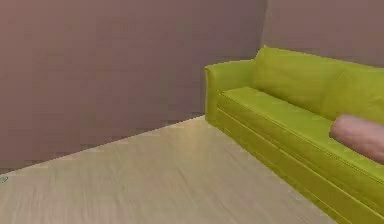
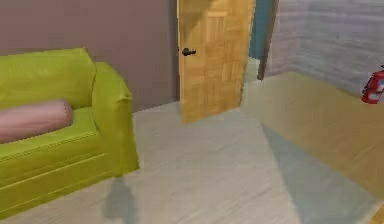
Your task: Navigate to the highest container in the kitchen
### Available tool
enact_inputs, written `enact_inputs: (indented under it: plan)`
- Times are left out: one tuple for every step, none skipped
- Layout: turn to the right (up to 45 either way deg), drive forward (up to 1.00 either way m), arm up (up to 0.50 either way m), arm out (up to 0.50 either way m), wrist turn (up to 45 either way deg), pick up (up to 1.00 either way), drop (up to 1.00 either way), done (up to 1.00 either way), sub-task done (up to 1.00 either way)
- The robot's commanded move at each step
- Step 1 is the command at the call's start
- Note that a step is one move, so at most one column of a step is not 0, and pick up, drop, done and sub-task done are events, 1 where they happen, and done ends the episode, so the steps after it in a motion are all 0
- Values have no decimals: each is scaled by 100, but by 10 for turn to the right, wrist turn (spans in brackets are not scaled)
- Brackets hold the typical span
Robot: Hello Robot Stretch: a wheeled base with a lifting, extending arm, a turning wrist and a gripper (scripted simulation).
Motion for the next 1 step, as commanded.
enact_inputs:
  plan:
    - [450, 0, 0, 0, 0, 0, 0, 0, 0]
